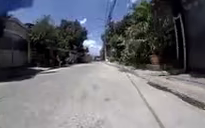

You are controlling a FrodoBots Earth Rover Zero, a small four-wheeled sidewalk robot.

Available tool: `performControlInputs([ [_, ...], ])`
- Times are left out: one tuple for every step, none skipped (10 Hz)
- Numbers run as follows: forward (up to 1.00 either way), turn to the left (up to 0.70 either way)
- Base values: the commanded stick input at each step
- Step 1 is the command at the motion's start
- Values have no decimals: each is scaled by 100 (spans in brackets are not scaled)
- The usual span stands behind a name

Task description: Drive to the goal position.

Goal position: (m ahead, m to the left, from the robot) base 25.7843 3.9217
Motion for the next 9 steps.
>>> performControlInputs([
  [100,0],
  [100,2],
  [100,8],
  [100,14],
  [100,11],
  [100,-14],
  [100,-40],
  [100,-40],
  [100,-33],
])
